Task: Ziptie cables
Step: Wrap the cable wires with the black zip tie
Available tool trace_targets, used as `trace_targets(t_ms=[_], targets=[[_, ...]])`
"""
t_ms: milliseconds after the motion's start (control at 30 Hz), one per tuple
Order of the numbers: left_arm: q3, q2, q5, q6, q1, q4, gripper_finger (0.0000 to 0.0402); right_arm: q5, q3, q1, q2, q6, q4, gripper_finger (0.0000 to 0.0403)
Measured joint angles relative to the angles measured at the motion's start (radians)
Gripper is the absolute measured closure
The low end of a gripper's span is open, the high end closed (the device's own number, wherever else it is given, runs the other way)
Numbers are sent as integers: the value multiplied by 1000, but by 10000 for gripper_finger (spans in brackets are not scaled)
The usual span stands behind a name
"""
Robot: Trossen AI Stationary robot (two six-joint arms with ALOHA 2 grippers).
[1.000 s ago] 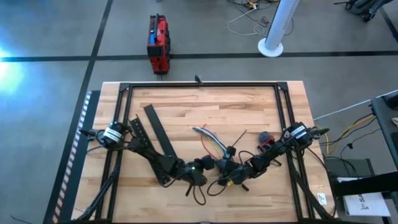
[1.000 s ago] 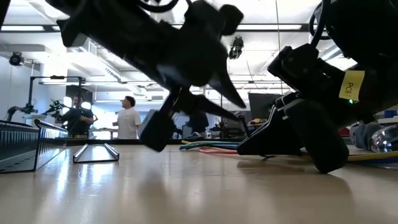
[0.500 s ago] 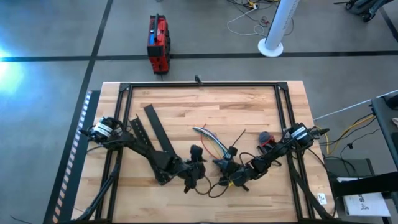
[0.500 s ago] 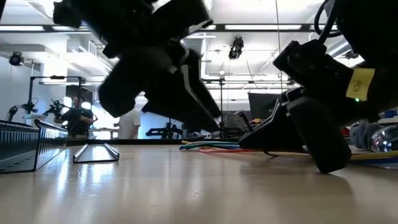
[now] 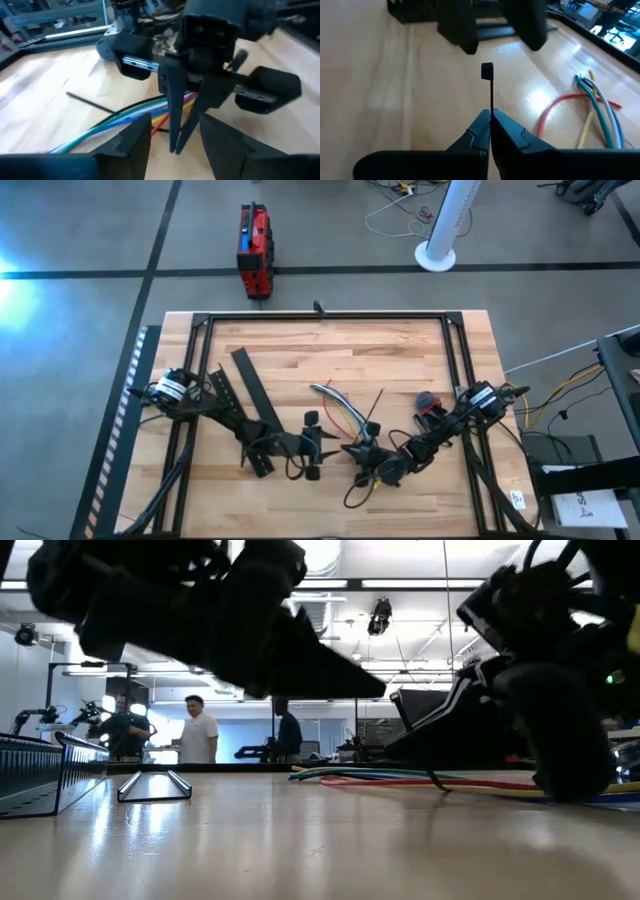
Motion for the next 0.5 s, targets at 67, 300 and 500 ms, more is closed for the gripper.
trace_targets(t_ms=[67, 300, 500], targets=[[-15, 21, 21, -1, 0, 33, 264, 0, 0, 3, 0, -12, 23, 403], [19, 108, 96, 13, 2, 138, 288, -2, 0, 5, 0, -45, 65, 403], [77, 148, 96, 37, 9, 139, 303, -2, -1, 7, 0, -49, 59, 403]])
